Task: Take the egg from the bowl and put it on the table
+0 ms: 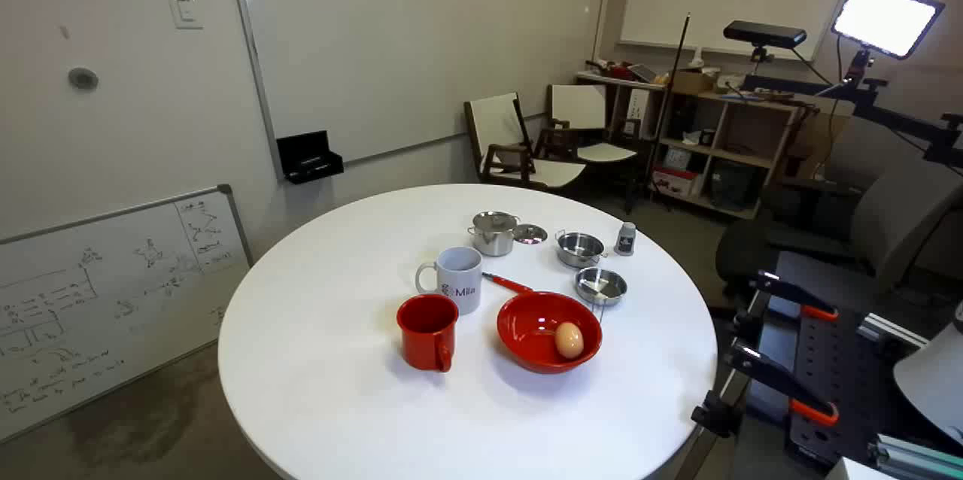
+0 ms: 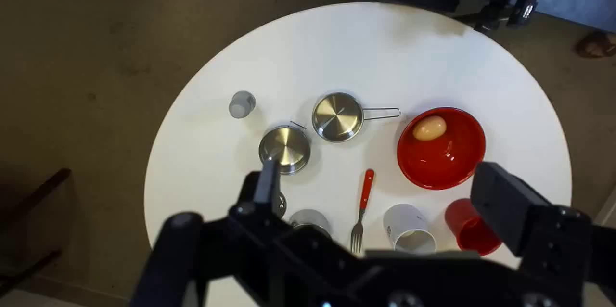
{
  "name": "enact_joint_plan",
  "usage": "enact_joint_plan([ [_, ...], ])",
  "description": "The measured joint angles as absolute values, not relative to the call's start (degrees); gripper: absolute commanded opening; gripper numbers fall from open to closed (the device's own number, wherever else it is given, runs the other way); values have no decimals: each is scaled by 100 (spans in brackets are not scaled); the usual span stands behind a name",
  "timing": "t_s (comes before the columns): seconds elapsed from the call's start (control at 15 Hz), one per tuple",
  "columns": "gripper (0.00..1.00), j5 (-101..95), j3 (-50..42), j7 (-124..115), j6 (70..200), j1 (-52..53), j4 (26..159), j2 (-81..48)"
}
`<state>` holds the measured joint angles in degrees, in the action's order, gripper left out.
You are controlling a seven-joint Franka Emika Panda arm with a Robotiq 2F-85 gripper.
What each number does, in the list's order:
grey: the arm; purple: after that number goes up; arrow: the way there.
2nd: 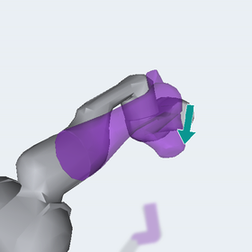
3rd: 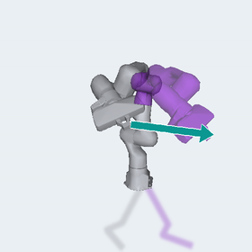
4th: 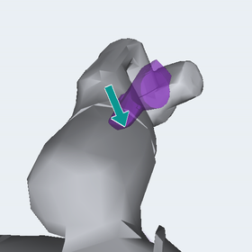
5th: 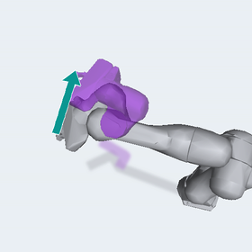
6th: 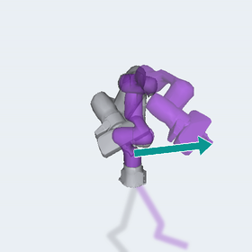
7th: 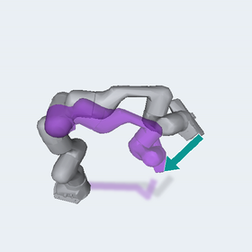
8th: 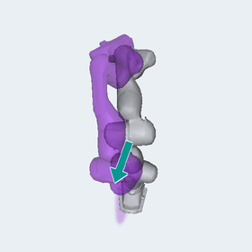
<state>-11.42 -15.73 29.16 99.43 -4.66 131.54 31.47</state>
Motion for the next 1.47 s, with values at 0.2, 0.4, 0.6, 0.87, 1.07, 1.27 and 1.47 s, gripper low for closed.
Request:
enact_joint_plan([
  [0.2, 100, -1141, -1573, 2897, 9947, -466, 13159, 3146],
  [0.4, 100, -1138, -1552, 2554, 10021, -485, 13236, 3065],
  [0.6, 100, -1176, -1465, 1893, 10337, -596, 13448, 2836],
  [0.87, 100, -1312, -1259, 1043, 10612, -762, 13708, 2384],
  [1.07, 100, -1326, -1111, 901, 10516, -773, 13770, 2088],
  [1.27, 100, -1326, -1040, 902, 10441, -773, 13769, 2003],
  [1.47, 100, -1323, -1040, 904, 10437, -773, 13767, 2003],
])
